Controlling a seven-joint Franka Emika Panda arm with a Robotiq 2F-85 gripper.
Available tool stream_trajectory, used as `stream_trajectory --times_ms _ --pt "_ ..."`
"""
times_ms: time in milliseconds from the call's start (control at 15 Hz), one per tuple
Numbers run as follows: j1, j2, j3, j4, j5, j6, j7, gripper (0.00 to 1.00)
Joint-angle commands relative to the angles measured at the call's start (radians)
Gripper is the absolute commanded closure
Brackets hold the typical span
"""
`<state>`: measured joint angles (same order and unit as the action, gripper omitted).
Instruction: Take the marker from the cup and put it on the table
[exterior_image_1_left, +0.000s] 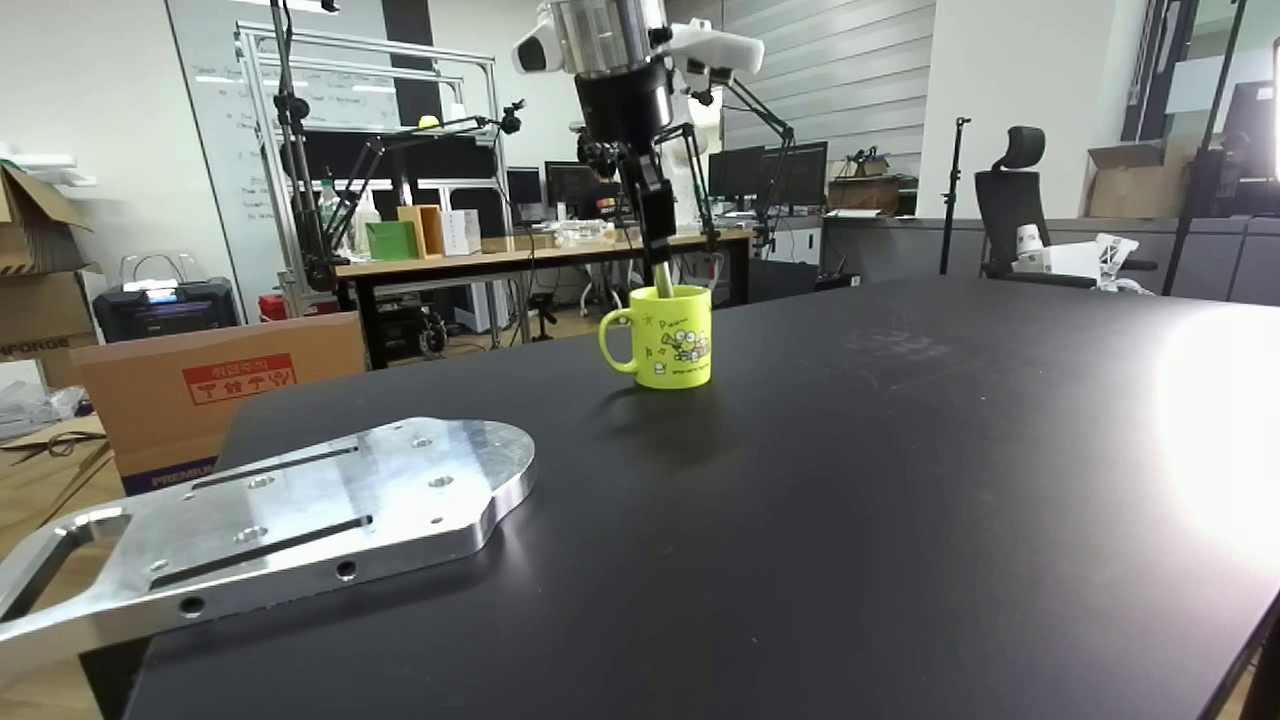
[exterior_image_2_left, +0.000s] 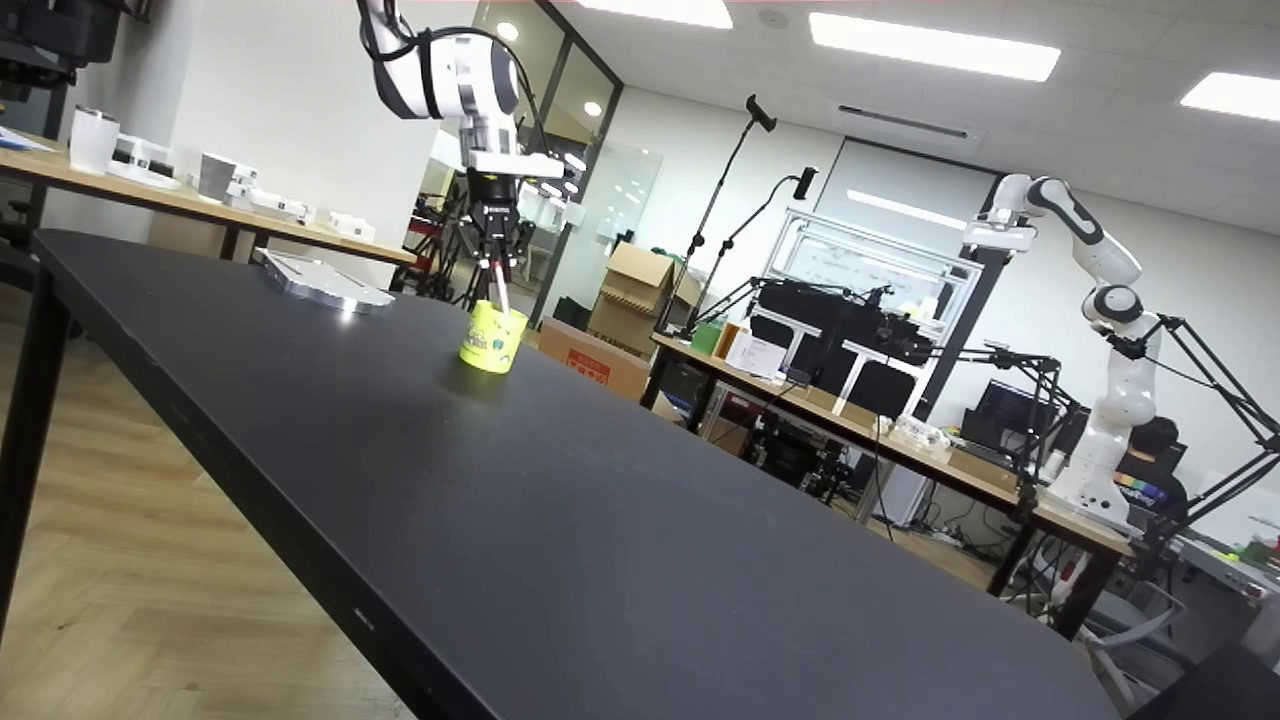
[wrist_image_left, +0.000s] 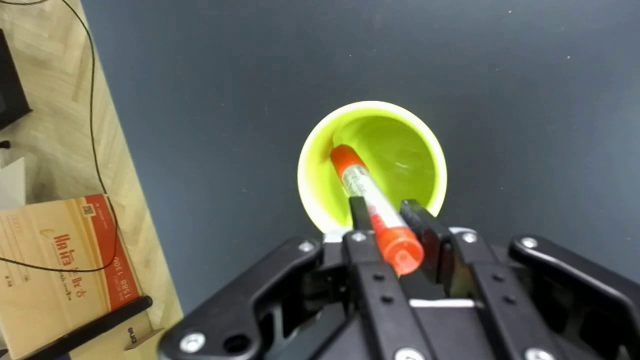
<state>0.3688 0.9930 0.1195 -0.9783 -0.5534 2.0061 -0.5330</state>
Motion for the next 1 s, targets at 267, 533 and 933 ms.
stream_trajectory --times_ms 267,533,933 --pt "-0.017 -0.201 -0.029 -0.032 0.002 -0.134 0.047 0.94" --pt "-0.041 -0.289 -0.071 -0.065 -0.008 -0.251 0.066 0.94" --pt "-0.120 -0.302 -0.174 -0.156 -0.044 -0.428 0.052 0.94"
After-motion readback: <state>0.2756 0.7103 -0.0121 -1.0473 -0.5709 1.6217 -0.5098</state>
